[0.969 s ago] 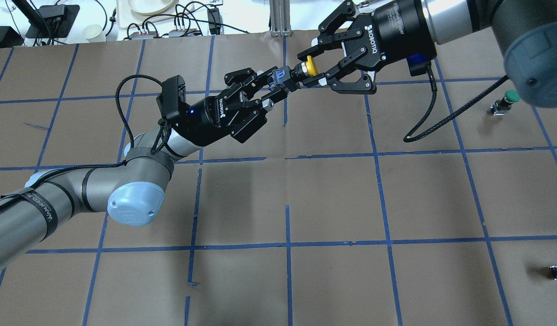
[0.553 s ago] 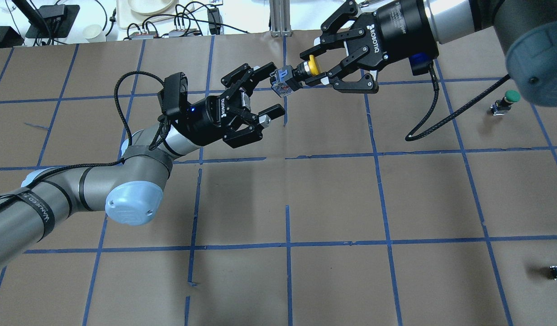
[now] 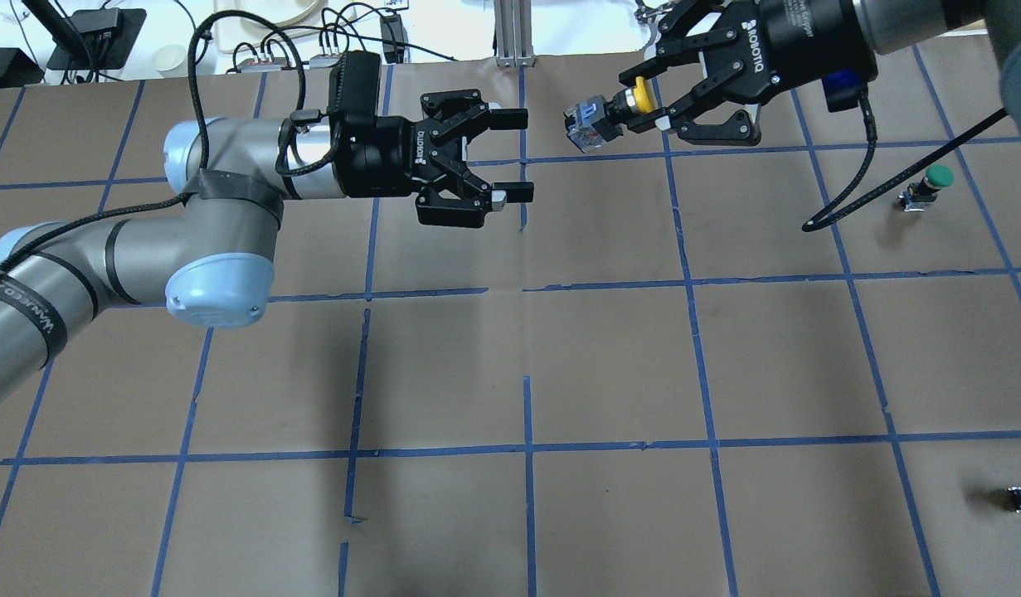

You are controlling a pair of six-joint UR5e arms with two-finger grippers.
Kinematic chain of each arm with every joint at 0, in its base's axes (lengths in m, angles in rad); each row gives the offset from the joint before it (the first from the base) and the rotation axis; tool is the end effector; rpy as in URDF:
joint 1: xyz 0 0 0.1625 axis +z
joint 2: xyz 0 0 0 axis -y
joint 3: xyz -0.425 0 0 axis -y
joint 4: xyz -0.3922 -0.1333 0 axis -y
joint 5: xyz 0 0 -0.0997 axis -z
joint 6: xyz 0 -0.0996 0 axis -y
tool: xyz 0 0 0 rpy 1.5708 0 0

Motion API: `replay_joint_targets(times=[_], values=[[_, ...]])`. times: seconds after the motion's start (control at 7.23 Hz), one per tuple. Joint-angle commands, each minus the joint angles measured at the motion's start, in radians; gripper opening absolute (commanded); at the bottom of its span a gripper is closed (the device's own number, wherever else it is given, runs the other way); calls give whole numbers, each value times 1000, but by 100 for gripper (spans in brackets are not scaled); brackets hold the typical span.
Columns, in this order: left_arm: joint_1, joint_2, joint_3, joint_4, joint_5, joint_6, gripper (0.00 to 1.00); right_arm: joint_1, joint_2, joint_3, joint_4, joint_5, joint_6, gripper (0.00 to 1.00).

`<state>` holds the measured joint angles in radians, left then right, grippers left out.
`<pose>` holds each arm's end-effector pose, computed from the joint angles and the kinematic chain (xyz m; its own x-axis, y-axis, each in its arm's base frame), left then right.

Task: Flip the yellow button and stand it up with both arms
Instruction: 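Open and pull back the left gripper while the right gripper carries the button away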

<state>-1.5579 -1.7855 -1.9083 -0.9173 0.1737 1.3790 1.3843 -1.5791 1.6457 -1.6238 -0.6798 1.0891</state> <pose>-0.2246 -0.5283 0.3650 -0.0458 0.9951 0.0875 0.1685 0.0941 -0.9812 0.1169 -0.5173 0.4974 -0.1210 0.9296 -0.3482 0.6316 0.3427 0.6954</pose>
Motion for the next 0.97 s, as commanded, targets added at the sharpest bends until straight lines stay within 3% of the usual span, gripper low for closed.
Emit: replay_joint_targets(times=[0.0,0.28,0.55,0.83], values=[[-13,11,60,17,352,-110,100,-37,1,3,15,-204,-192,8],[-20,31,57,-35,644,-156,100,-48,7,13,27,-378,-268,5],[-22,46,131,-240,945,-188,100,-51,45,16,21,-594,-415,2],[-39,34,271,-392,1173,-310,100,-92,50,22,21,-649,-423,2]])
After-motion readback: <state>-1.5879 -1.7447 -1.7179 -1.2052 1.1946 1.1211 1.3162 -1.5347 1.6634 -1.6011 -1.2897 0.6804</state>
